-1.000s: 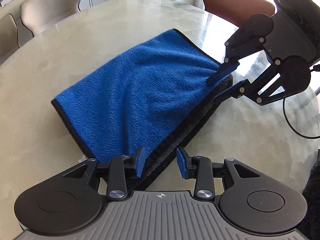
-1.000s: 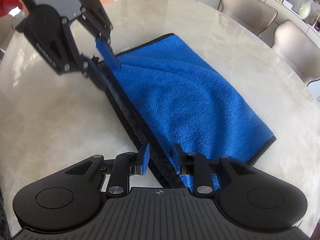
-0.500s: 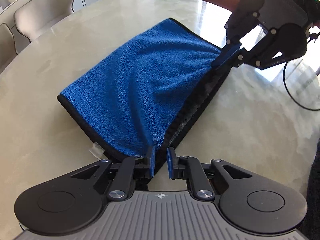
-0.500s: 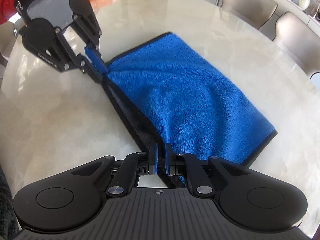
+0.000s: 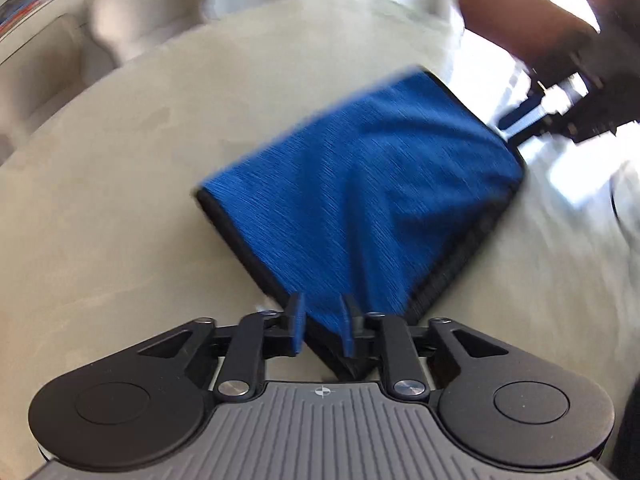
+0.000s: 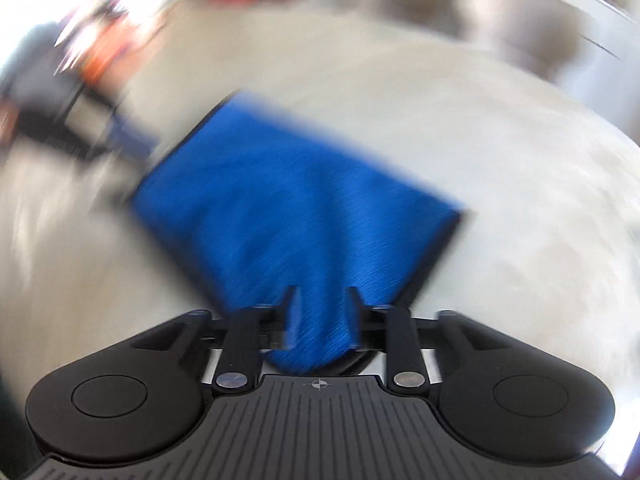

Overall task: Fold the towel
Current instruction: 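Lower the folded towel onto the table with both grippers holding its edge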

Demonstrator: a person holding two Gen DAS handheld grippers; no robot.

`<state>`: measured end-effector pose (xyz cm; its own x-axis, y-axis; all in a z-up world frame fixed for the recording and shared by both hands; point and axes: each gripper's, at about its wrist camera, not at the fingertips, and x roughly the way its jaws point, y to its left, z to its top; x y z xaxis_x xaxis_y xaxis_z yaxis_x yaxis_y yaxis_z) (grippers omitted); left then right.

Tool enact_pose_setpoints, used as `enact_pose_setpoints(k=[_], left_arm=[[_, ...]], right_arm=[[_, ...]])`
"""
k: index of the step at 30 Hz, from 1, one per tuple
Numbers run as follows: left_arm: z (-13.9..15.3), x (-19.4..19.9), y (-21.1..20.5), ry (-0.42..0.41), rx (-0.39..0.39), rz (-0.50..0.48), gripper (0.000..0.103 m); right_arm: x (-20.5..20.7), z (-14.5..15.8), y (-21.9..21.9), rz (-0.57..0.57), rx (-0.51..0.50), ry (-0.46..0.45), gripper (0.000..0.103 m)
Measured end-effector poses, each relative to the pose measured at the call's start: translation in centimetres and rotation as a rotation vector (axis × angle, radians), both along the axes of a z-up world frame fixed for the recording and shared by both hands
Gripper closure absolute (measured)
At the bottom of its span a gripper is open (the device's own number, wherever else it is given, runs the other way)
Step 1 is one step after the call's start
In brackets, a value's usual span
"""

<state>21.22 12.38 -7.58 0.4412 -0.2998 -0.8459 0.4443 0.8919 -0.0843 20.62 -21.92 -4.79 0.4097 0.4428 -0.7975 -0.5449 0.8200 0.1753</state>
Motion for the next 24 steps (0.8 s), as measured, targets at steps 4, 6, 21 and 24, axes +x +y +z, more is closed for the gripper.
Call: enact_pose_setpoints(k=[4,6,21,24], left_arm=[[-0.7,2.6,1.8,0.007,-0.13,0.199,0.065],[-1.1,3.5,2.0,0.003,-0.154,0.248,0.064],[-2.9,6.4,1.1,0.041,-0.205,0.262,0.066],[-2.6,6.2,0.9,0.011,-0.194,0.24,0.086]], right_arm=[[1.9,-1.1,-2.5,-0.195,0.159,0.041,0.071],[2.1,-1.8,-2.4,-0.216,0.147,0.022,0.071],[4.5,-4.6,-1.4,-0.287,0.144,-0.013,0.071],[4.9,-4.6,-1.2,-0.273,0.165,0.001,0.082]])
